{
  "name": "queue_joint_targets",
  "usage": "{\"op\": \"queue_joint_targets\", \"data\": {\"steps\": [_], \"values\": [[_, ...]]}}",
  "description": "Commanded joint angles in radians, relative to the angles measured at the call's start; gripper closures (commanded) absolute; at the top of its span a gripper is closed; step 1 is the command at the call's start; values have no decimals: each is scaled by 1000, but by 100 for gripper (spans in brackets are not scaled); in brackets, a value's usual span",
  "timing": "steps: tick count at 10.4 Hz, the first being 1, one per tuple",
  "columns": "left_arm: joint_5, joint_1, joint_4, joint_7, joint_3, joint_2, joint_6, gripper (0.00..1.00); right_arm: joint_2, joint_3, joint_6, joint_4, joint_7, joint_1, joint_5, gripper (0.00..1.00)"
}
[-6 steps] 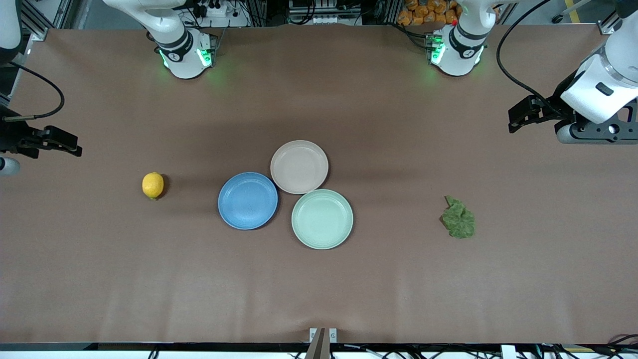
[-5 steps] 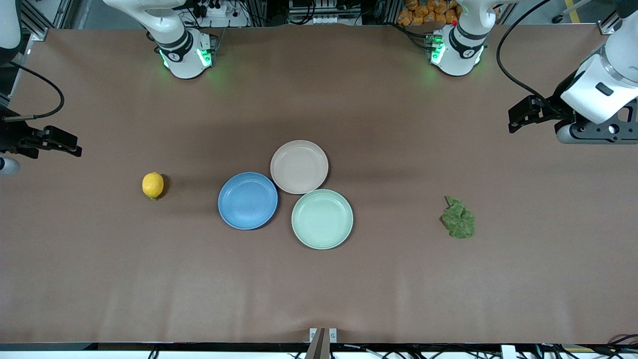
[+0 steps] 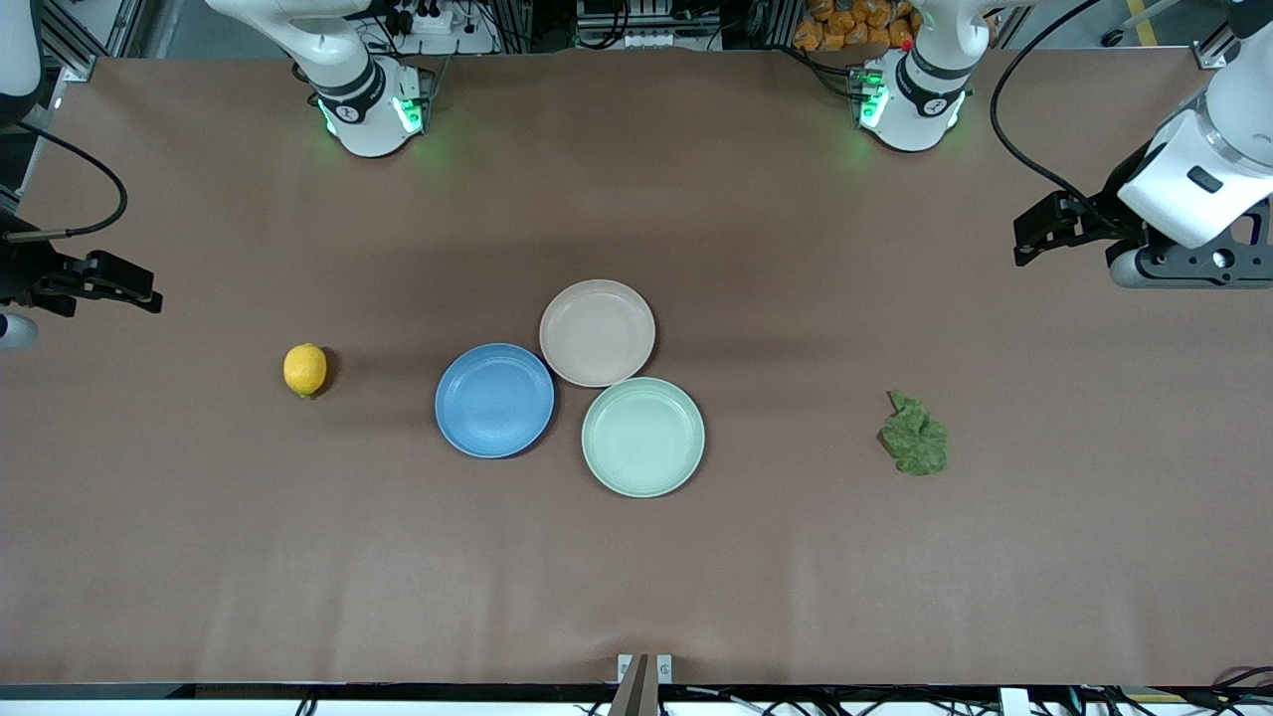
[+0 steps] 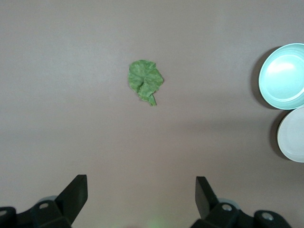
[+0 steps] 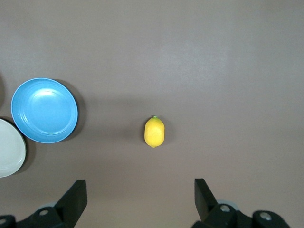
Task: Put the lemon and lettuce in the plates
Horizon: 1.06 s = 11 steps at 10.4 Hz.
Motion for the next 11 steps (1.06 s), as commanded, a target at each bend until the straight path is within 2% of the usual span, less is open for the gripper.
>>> {"op": "queue_joint_targets", "data": {"steps": [1, 5, 7, 9, 11], "values": [[-9, -2, -5, 22, 3, 22, 4, 0, -17, 10, 47, -56, -10, -12, 13, 0], [-9, -16, -74, 20, 3, 78, 124, 0, -6, 8, 322, -308, -10, -10, 13, 0], [-8, -34, -123, 19, 3, 129, 203, 0, 53, 8, 383, -336, 0, -12, 12, 0], [-6, -47, -127, 19, 3, 224, 256, 0, 112, 8, 448, -357, -10, -19, 13, 0], [56, -71, -123, 8, 3, 311, 303, 0, 156, 8, 561, -437, -10, -41, 13, 0]]}}
